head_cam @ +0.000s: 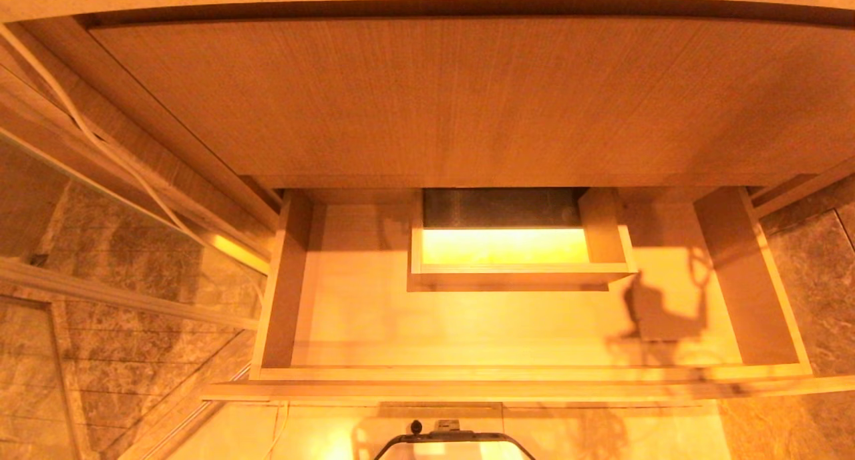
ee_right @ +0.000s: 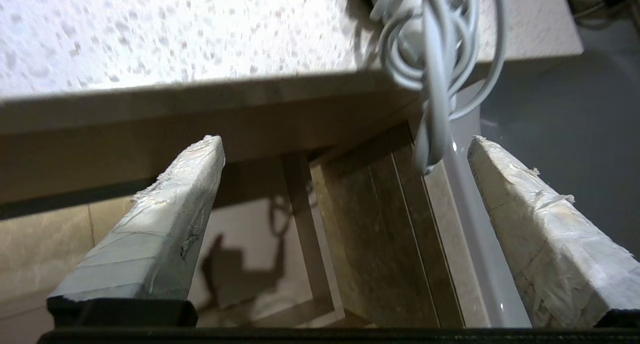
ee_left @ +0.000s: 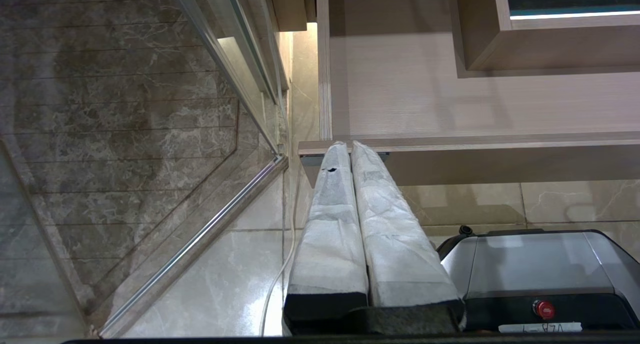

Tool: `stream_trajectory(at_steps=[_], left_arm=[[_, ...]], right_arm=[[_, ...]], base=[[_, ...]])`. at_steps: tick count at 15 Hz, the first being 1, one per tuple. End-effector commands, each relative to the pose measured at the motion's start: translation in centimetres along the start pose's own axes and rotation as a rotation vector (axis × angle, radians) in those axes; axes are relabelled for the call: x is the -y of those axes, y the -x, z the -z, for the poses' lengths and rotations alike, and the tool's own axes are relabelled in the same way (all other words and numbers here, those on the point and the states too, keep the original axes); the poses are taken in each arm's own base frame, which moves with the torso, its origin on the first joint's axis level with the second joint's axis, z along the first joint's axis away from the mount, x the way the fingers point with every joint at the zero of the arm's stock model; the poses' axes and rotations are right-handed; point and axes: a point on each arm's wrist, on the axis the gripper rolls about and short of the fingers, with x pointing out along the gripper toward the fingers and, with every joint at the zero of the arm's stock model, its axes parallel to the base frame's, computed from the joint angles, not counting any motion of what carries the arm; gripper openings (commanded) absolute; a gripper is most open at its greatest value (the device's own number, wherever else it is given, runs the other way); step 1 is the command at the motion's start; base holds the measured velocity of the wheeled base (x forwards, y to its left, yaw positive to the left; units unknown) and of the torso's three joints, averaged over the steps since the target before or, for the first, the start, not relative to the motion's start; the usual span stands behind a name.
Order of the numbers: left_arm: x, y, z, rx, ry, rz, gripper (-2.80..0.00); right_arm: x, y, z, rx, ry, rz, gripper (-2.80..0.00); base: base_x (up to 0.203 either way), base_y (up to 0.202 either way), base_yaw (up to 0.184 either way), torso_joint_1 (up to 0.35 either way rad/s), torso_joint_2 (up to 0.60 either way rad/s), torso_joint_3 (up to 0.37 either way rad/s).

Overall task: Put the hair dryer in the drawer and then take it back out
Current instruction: Pick up the hairdryer

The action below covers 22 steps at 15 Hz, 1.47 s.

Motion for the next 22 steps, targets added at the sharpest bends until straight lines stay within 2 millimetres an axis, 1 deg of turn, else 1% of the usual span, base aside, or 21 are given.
stream_trajectory(at_steps=[1,3,8,13,22], left_arm=[[0.0,0.0,0.1,-0.002,0.000,0.000,-2.80],[0.0,0.0,0.0,-0.001,0.000,0.000,-2.80],[0.0,0.0,0.0,-0.001,0.000,0.000,-2.80],[0.0,0.0,0.0,-0.001,0.000,0.000,-2.80],[0.0,0.0,0.0,-0.001,0.000,0.000,-2.80]], right_arm=[[-0.3,-0.6,0.8,-0.056,0.012,-0.007,0.00],[-0.4,-0.7,1.4,-0.094,0.028,-0.014,0.00],[-0.3,-0.5,1.1,-0.089,0.021,-0.012,0.00],[-0.3,0.0,2.1,-0.175,0.042,-0.023,0.00],[-0.1,0.7,1.6,-0.145,0.043,-0.025,0.00]], base=[[0.000,0.000,0.000,0.000,0.00,0.000],[0.000,0.000,0.000,0.000,0.00,0.000],[0.000,0.000,0.000,0.000,0.00,0.000],[0.000,0.000,0.000,0.000,0.00,0.000],[0.000,0.000,0.000,0.000,0.00,0.000]])
